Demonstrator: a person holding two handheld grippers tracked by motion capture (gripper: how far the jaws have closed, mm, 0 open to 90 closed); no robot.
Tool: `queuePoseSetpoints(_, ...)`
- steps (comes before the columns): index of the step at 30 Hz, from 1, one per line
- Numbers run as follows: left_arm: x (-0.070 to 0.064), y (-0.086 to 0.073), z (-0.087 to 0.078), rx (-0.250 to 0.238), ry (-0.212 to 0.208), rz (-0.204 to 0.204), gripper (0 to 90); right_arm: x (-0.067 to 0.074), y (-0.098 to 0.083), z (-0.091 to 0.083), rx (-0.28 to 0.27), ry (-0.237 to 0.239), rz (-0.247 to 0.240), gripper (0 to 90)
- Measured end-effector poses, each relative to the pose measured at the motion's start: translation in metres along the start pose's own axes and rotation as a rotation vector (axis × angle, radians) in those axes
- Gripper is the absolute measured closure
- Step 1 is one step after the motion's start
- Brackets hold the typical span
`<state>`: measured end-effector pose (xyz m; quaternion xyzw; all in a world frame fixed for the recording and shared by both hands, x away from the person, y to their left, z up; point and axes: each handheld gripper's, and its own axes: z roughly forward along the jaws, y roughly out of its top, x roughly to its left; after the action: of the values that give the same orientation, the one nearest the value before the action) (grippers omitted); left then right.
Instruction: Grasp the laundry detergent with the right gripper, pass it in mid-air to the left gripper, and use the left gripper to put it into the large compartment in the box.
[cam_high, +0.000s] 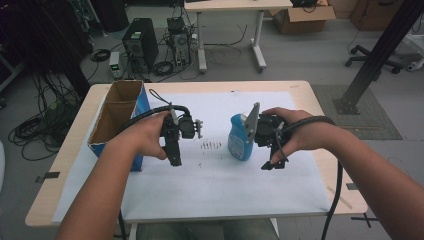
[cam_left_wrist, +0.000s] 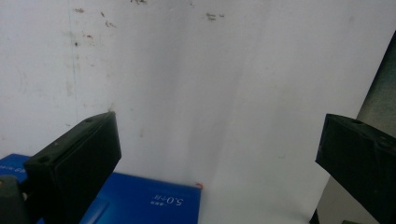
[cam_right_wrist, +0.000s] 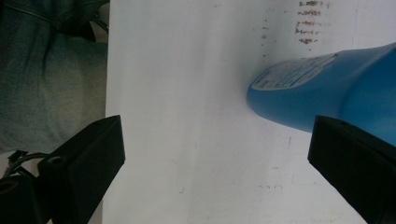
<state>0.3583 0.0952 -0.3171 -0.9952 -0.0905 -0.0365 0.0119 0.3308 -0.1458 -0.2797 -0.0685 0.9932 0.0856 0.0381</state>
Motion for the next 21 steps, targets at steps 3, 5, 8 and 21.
queuePoseSetpoints(3, 0.0005, 0.0006, 0.0005, 0.004, 0.001, 0.004, 0.2, -0.0004, -0.0002, 0.0002, 0.003, 0.002, -0.001, 4.1)
queuePoseSetpoints(5, 0.0005, 0.0006, 0.0005, 0.002, 0.002, 0.004, 0.2, -0.0013, -0.0008, -0.0001, 0.002, -0.002, 0.003, 4.0)
queuePoseSetpoints(8, 0.0001, -0.0001, -0.0002, -0.003, 0.002, 0.004, 0.2, -0.0017, -0.0010, -0.0003, -0.001, -0.002, 0.005, 4.1)
queuePoseSetpoints(21, -0.0067, -0.0050, -0.0068, -0.018, 0.003, 0.006, 0.2, 0.0036, -0.0069, 0.0021, 0.000, -0.020, 0.052, 4.1)
